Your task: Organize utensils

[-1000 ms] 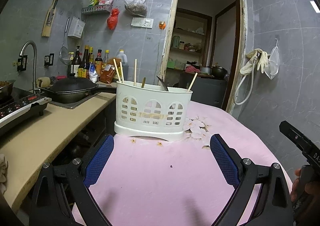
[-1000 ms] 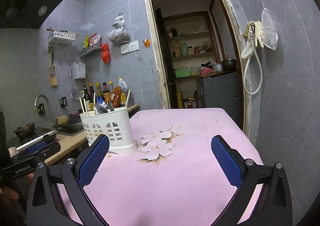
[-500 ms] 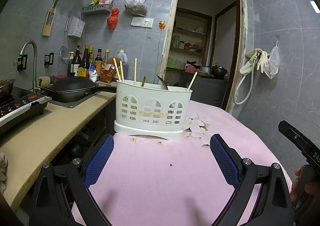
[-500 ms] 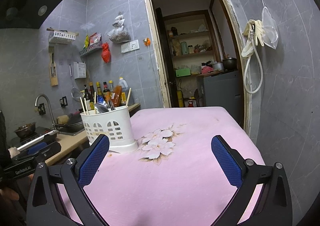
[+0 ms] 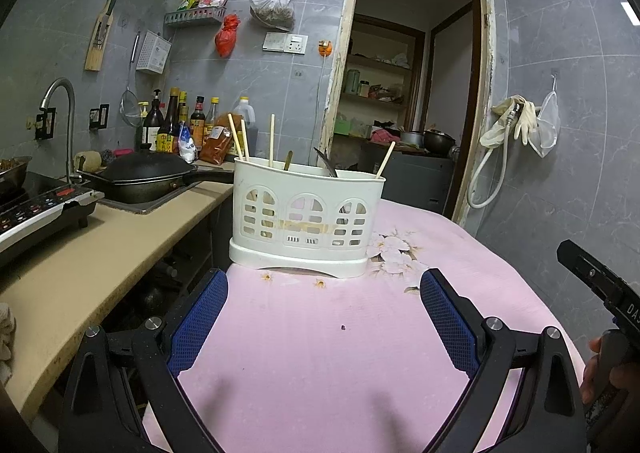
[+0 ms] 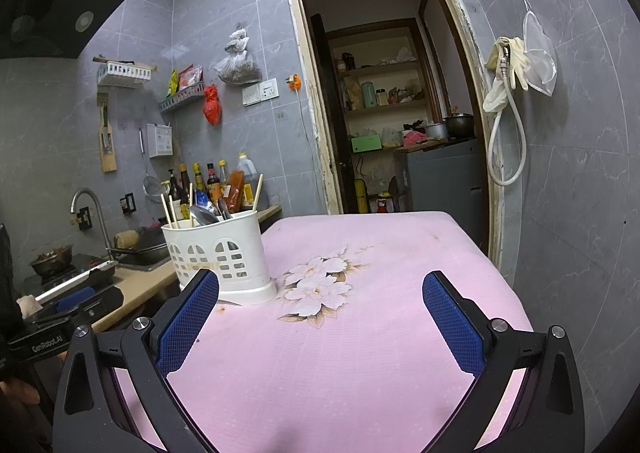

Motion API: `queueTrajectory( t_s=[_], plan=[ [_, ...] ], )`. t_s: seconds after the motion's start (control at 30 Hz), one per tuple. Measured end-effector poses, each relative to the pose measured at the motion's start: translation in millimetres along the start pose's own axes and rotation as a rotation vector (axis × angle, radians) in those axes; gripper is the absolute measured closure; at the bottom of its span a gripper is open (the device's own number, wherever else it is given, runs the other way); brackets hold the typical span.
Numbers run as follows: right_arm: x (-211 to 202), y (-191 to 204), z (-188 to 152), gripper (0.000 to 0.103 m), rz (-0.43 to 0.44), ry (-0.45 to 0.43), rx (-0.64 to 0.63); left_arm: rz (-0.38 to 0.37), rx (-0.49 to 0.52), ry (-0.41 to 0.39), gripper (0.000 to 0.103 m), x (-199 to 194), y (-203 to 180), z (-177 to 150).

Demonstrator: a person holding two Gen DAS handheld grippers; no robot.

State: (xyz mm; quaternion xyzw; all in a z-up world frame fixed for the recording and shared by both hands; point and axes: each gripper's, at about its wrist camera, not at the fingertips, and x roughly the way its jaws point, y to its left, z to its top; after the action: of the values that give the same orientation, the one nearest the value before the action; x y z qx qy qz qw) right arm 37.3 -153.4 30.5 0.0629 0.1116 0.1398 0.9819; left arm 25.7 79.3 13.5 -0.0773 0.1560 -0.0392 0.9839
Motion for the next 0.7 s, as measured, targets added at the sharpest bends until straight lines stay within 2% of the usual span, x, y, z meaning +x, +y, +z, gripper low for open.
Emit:
queueTrajectory(
  t_s=[0.7],
  plan=[
    [-0.7,4.2,-5.0,0.000,0.001,0.007,0.004,0.000,-0.002,0.006,0.009,-0.1,0.8,-1.7]
  ],
)
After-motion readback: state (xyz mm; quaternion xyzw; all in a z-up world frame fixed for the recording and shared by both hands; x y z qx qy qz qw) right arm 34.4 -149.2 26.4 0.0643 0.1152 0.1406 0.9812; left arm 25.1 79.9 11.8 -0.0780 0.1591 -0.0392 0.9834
